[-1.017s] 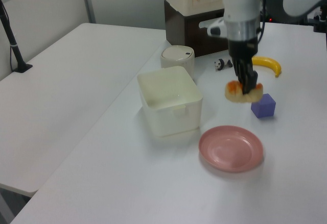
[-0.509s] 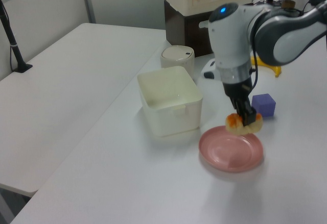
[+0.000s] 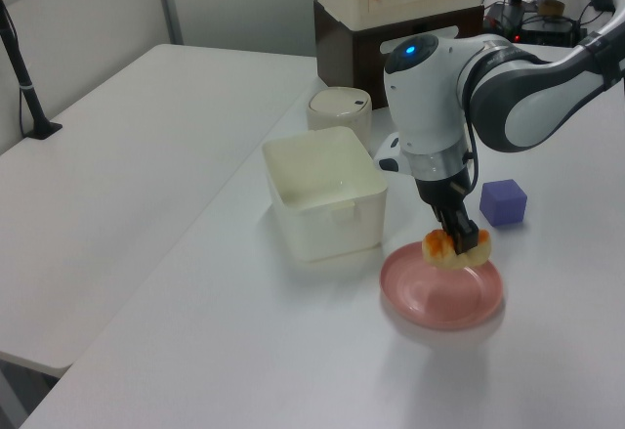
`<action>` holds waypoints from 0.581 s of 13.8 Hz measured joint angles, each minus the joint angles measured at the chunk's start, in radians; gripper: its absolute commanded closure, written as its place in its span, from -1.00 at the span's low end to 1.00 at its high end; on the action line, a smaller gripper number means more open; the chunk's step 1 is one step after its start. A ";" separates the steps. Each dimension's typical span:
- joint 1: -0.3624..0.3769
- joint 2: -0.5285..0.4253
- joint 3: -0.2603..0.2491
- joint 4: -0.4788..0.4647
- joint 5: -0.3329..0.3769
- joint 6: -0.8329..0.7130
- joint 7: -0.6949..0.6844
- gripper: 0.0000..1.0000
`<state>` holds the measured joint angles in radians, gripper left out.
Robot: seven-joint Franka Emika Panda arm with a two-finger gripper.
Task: Put the bread on a plate
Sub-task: 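Lower the bread roll onto the pink plate and open the gripper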
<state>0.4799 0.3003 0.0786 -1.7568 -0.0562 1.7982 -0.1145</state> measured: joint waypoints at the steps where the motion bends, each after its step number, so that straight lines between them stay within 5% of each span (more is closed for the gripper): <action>1: 0.000 0.002 0.000 0.000 0.000 0.000 0.000 -0.38; 4: 0.000 0.003 0.000 0.005 -0.001 0.000 0.000 -0.78; 8: -0.001 0.003 0.000 0.041 -0.031 0.000 0.000 -1.00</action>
<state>0.4786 0.3030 0.0784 -1.7157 -0.0874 1.7983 -0.1145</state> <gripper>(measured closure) 0.062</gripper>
